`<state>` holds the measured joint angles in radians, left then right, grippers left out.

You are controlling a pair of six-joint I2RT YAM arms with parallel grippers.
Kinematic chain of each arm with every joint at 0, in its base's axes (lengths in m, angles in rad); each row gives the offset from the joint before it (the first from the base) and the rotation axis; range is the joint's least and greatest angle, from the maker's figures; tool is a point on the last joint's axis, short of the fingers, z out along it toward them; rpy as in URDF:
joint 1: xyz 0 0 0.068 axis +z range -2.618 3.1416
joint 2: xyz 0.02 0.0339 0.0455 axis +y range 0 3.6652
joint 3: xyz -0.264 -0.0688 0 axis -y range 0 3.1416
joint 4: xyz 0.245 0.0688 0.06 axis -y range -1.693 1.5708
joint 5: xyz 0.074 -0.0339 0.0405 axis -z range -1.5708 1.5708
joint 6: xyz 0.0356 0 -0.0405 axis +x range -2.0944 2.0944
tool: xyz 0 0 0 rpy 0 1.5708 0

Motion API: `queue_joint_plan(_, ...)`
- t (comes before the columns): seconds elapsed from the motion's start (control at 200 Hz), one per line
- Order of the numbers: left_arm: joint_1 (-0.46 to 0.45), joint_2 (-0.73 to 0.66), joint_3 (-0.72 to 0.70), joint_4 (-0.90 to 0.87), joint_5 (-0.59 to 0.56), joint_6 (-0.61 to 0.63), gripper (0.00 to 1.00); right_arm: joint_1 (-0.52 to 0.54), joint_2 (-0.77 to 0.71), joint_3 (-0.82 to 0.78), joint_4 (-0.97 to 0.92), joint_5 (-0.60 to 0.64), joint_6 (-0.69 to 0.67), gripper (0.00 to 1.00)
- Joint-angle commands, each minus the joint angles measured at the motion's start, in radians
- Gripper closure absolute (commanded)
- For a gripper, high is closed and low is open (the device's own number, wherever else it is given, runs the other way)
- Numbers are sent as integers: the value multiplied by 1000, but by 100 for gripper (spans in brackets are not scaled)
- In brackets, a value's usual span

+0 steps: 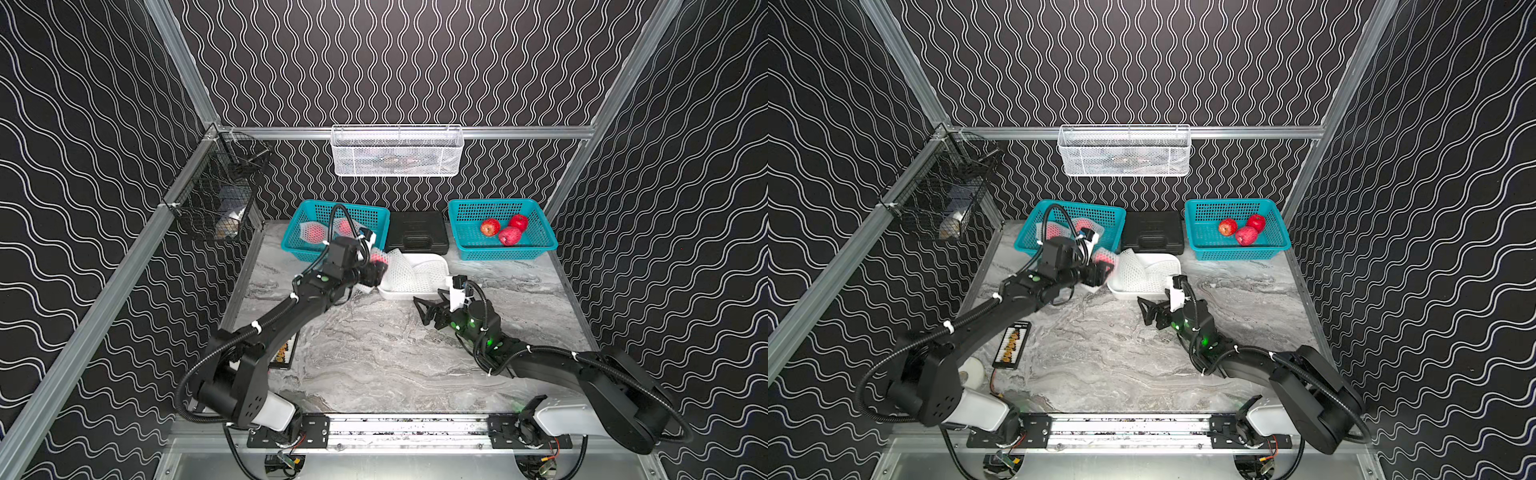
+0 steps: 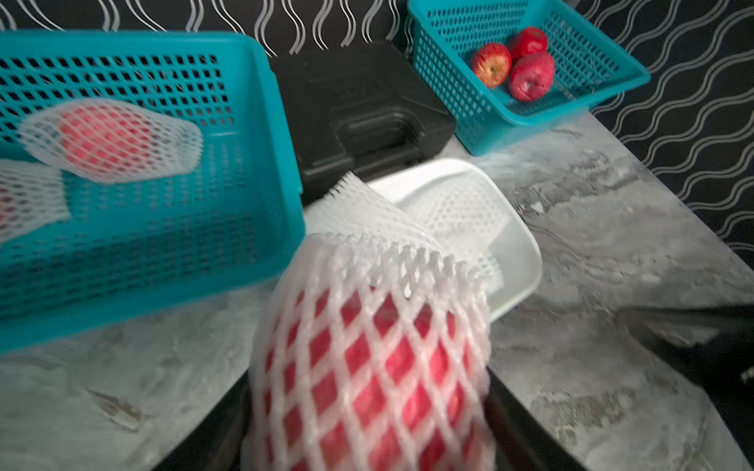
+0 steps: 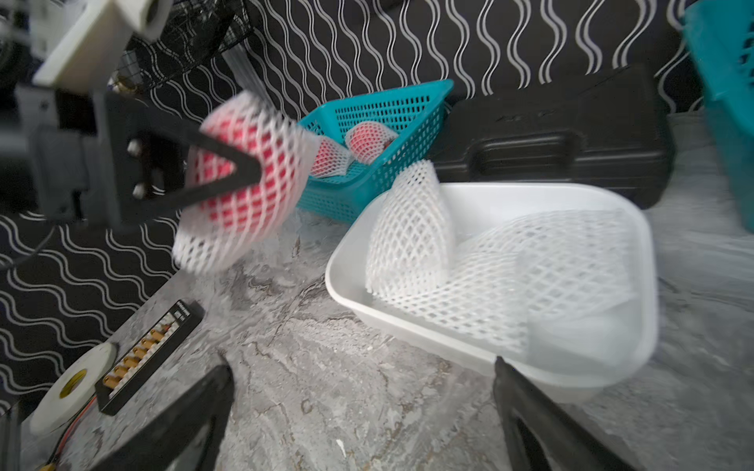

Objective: Remove foam nets from apples
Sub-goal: Place the apple at the center of the board.

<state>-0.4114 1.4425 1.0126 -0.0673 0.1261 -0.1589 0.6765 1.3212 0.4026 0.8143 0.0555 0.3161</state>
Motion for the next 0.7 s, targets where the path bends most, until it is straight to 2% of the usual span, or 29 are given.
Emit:
queue_joint_plan(0.0,-80,-75,-119,124,-13,-27,44,-5,-25,-7,40,77,-29,0)
queue_joint_plan(0.115,-168,-152,-283,262,4,-37,42,-7,-17,-20,66,95,-26,0)
queue_joint_plan(0.195,-205,-138,-305,228,-8,-43,43,-9,2,-14,64,114,-25,0)
queue_joint_plan(0.42,-341,3,-208,46,-109,43,42,-11,6,-21,72,156,-11,0)
queue_joint_plan(0.696,-434,182,-113,-21,-119,163,36,-9,-78,-56,-24,201,-7,0)
